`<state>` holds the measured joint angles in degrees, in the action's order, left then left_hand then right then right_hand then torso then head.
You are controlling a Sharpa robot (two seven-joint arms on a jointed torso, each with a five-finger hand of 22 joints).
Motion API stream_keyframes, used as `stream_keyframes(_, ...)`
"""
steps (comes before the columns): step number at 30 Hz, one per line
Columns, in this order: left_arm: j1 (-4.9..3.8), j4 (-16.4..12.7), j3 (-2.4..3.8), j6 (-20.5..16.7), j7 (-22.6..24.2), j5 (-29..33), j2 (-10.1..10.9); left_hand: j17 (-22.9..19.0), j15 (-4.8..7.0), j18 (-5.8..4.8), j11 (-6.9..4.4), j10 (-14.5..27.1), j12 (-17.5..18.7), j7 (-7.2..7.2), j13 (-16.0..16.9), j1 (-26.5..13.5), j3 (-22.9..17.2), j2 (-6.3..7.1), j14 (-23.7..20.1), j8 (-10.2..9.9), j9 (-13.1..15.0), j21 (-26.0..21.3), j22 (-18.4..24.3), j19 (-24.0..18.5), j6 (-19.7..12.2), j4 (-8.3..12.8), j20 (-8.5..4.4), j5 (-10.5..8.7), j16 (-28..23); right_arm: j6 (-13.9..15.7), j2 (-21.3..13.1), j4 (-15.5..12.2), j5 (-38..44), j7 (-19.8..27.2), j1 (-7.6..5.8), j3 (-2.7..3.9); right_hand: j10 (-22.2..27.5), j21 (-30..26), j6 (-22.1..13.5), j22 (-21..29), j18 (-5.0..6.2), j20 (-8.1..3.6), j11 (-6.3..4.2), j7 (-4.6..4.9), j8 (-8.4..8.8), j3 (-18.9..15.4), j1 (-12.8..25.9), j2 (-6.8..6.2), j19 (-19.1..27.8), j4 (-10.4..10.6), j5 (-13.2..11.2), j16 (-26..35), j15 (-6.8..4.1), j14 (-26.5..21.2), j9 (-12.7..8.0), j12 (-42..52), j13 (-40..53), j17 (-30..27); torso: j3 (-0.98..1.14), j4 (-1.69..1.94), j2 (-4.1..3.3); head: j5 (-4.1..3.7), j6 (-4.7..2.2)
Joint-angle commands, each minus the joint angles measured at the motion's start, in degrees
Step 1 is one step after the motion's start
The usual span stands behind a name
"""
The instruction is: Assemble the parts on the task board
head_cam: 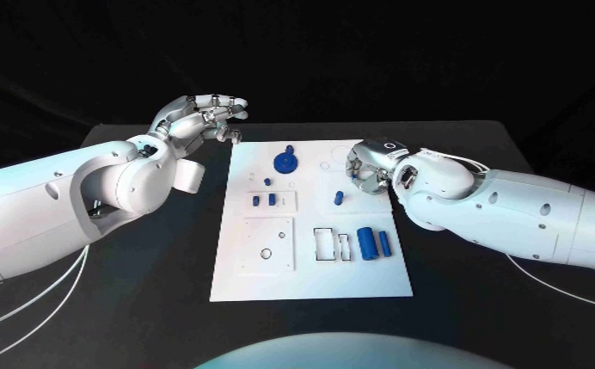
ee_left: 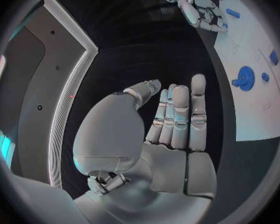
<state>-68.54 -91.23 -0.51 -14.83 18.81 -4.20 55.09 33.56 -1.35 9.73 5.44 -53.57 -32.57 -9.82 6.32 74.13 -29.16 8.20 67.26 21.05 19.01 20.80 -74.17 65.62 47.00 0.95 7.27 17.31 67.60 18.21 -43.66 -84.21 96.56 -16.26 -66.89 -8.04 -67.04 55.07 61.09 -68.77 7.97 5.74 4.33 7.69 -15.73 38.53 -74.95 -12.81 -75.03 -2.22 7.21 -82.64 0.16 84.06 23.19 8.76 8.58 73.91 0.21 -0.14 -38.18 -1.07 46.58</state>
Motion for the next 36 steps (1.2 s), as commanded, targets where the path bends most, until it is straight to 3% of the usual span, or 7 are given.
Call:
stream_keyframes(1,-0.07,-0.1,0.05,1.3,-0.1,-0.4,0.0,0.0,-0.08,0.59,0.35,-0.2,0.2,0.03,-0.1,-0.4,0.3,0.02,0.2,0.2,0.0,0.0,0.1,-0.1,-0.3,0.1,0.00,-0.05,0.0,-0.7,0.2,-0.1,2.7,-1.5,0.67,-0.34,-1.0,0.5,0.2,-0.4,-0.63,-0.19,-0.31,-0.30,-0.10,0.0,-0.5,-0.11,-0.5,-0.5,-0.1,-0.3,-0.59,2.5,0.2,0.4,0.6,0.2,0.02,0.01,-0.01,0.02,0.09)
stream_keyframes(16,-0.06,0.0,0.05,1.5,-0.4,-0.9,0.0,-0.2,-0.09,0.59,0.36,-0.2,0.2,0.01,-0.1,-0.4,0.3,-0.02,0.1,0.3,0.1,-0.1,0.1,-0.1,-0.5,0.2,0.02,-0.06,-0.1,1.1,0.6,-0.5,5.9,-3.0,1.37,-0.41,-2.2,1.7,0.9,-1.3,-0.84,-0.52,-0.71,-0.58,-0.44,0.2,-0.7,-0.13,-1.0,-1.2,-0.1,-0.5,-0.94,2.6,0.8,0.6,1.2,0.5,0.00,0.01,-0.03,-0.01,0.30)
stream_keyframes(36,-0.05,0.0,0.04,1.6,-0.5,-1.4,0.1,-0.1,-0.10,0.60,0.38,-0.2,0.2,-0.01,-0.1,-0.3,0.3,-0.10,0.2,0.5,0.2,-0.1,0.2,-0.1,-0.7,0.2,0.03,-0.04,-0.1,6.9,-0.4,-1.9,6.4,-3.7,1.24,-0.34,-3.9,3.1,2.1,-2.4,-1.08,-1.06,-1.33,-0.96,-0.98,1.0,-0.9,0.98,-1.6,-1.6,-0.1,-0.6,-1.49,2.8,1.7,0.7,2.1,0.8,-0.11,0.02,0.04,-0.23,0.04)
